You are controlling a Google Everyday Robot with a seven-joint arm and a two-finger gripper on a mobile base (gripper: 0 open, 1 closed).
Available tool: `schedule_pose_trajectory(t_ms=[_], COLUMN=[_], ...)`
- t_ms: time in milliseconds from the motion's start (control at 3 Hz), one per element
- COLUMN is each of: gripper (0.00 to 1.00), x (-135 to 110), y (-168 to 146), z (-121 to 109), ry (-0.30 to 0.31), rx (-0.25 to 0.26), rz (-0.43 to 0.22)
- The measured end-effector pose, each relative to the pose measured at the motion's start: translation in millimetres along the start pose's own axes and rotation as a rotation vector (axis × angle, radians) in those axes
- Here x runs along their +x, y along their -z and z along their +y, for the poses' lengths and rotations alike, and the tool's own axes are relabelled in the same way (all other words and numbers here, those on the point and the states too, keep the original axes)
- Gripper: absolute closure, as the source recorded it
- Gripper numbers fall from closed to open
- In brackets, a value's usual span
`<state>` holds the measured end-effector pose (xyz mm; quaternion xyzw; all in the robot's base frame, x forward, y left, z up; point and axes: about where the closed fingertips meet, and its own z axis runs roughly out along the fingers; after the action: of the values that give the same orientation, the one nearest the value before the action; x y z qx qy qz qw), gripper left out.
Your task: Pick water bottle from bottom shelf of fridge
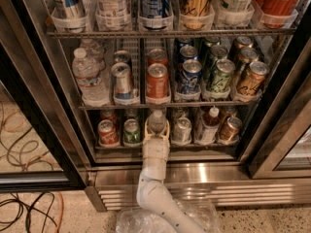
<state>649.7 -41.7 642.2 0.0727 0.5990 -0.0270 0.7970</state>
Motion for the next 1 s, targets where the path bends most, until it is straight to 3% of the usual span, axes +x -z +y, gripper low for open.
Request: schedule_pose_trajectory(t_ms=[333, 1000], gripper=[1.00, 1.00], x=[-14.2, -16.4], y=[0.2, 10.6], z=[-0.4, -4.6], ry=[-0.008, -0.028], rx=[0.004, 0.040], rz=[-0.047, -0.110])
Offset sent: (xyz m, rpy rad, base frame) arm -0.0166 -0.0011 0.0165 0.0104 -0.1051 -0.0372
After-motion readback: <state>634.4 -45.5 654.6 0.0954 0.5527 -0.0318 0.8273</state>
